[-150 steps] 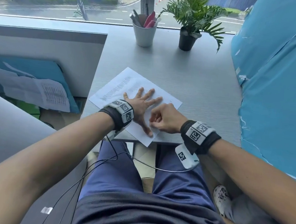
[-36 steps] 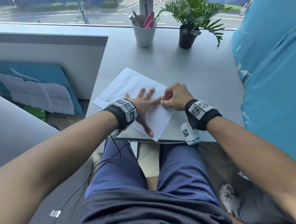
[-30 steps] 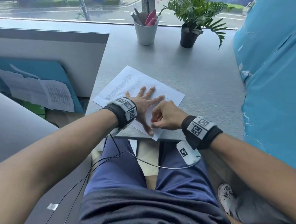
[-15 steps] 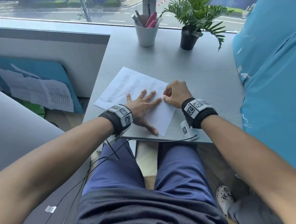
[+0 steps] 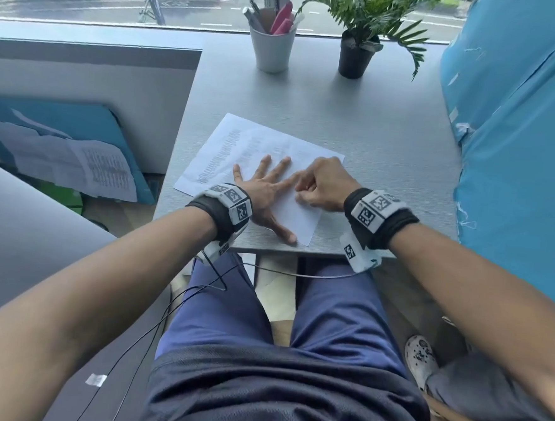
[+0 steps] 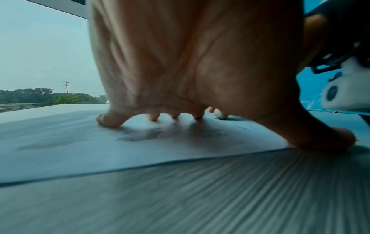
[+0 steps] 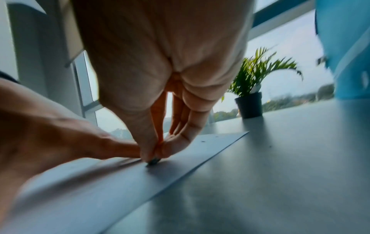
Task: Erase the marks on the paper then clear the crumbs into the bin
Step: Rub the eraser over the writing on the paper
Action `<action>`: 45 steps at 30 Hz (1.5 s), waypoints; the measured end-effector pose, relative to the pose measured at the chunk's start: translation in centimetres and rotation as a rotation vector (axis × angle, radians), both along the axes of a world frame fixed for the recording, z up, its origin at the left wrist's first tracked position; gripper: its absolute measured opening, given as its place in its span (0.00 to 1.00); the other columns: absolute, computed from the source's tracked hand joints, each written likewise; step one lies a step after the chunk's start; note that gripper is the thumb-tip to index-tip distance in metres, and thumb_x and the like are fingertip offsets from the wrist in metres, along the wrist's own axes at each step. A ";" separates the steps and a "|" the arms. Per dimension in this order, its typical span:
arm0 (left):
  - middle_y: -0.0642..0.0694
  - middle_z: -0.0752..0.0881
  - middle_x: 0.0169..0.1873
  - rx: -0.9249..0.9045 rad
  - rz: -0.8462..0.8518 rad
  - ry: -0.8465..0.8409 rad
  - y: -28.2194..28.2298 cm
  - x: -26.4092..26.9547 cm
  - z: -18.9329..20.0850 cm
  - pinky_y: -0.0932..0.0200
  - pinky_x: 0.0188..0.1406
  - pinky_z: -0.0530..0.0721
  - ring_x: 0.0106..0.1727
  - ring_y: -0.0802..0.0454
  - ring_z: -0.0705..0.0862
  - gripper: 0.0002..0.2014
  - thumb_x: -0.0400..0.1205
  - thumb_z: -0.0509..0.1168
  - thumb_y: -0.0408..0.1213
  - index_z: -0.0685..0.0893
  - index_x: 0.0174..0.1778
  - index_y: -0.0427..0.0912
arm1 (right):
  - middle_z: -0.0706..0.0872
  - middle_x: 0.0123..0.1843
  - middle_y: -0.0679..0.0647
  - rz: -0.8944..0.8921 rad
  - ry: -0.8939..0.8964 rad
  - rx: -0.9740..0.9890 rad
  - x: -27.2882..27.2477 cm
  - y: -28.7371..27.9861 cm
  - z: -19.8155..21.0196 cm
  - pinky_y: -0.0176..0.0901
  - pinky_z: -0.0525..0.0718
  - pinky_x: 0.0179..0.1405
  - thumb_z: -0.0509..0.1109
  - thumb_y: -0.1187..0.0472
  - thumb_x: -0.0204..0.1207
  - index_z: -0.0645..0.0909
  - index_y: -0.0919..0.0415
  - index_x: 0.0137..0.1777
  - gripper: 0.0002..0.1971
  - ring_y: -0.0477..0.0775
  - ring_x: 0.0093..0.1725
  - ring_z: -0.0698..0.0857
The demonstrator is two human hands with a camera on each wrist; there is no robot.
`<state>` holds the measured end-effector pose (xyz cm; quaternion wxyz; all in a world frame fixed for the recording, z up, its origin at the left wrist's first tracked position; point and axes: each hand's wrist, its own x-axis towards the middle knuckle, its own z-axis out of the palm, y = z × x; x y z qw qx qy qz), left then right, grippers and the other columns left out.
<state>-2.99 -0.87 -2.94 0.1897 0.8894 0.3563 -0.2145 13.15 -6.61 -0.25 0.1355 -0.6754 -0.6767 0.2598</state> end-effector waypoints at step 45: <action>0.56 0.22 0.79 -0.021 0.035 0.065 -0.1 0.6 0.4 0.10 0.64 0.34 0.80 0.40 0.21 0.74 0.49 0.73 0.79 0.28 0.80 0.65 | 0.90 0.37 0.50 0.110 0.021 -0.090 -2.9 -1.0 -0.3 0.36 0.86 0.33 0.78 0.66 0.66 0.92 0.60 0.40 0.03 0.45 0.35 0.87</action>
